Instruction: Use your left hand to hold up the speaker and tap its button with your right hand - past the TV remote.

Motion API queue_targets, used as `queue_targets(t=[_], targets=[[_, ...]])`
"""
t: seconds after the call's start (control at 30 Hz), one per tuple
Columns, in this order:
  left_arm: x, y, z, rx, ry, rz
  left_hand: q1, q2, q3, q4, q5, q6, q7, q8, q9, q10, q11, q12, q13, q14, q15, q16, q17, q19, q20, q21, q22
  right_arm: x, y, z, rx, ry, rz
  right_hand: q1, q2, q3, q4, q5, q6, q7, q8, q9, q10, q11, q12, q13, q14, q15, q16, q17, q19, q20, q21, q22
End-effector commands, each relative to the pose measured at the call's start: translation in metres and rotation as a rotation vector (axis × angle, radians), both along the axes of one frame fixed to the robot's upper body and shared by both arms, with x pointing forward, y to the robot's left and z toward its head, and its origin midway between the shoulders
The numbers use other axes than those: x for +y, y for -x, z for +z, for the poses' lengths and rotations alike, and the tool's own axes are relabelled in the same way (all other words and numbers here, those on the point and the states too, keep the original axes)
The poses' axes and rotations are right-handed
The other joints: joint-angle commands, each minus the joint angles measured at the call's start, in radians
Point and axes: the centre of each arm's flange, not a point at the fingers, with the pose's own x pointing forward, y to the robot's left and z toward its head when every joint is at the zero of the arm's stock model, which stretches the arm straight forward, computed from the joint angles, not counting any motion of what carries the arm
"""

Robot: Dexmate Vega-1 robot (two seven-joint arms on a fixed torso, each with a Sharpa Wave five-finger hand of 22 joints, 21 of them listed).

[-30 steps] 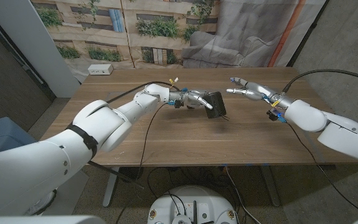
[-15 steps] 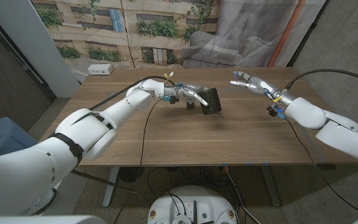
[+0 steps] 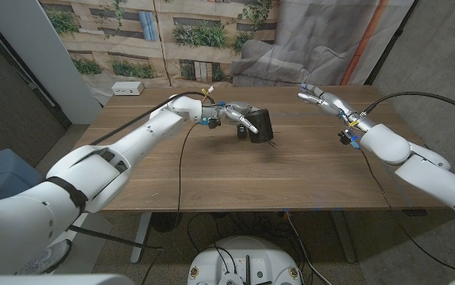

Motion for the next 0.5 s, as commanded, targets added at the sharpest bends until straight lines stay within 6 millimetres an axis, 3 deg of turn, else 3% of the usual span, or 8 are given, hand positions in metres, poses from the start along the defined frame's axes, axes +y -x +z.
queue_targets(t=[0.03,0.5], targets=[[0.018,0.011,0.006,-0.115,-0.058,0.105,-0.022,0.272,0.012,0.006,0.002,0.222,-0.054,0.185,0.003,0.195,-0.132,0.004,0.109,0.091,-0.242,-0.003,0.002,0.009,-0.105,0.0,0.003,0.001,-0.02,-0.007,-0.013,-0.154,0.043,-0.005,0.008,-0.001,0.004,0.006,0.006,0.0,0.007,0.002,0.012,-0.001,0.008,0.003,0.007,-0.003,0.006,0.002,0.011,-0.003,0.007,0.002],[0.04,0.026,0.004,-0.266,-0.14,0.208,-0.037,0.276,0.011,0.013,0.002,0.225,-0.048,0.187,0.003,0.195,-0.128,-0.001,0.109,0.094,-0.239,-0.008,0.0,0.009,-0.104,-0.001,0.003,0.008,-0.032,-0.011,0.014,-0.266,0.071,-0.01,0.016,-0.002,0.008,0.007,0.017,-0.002,0.008,0.001,0.019,0.001,0.009,0.003,0.01,-0.002,0.006,0.002,0.016,-0.004,0.007,0.002]])
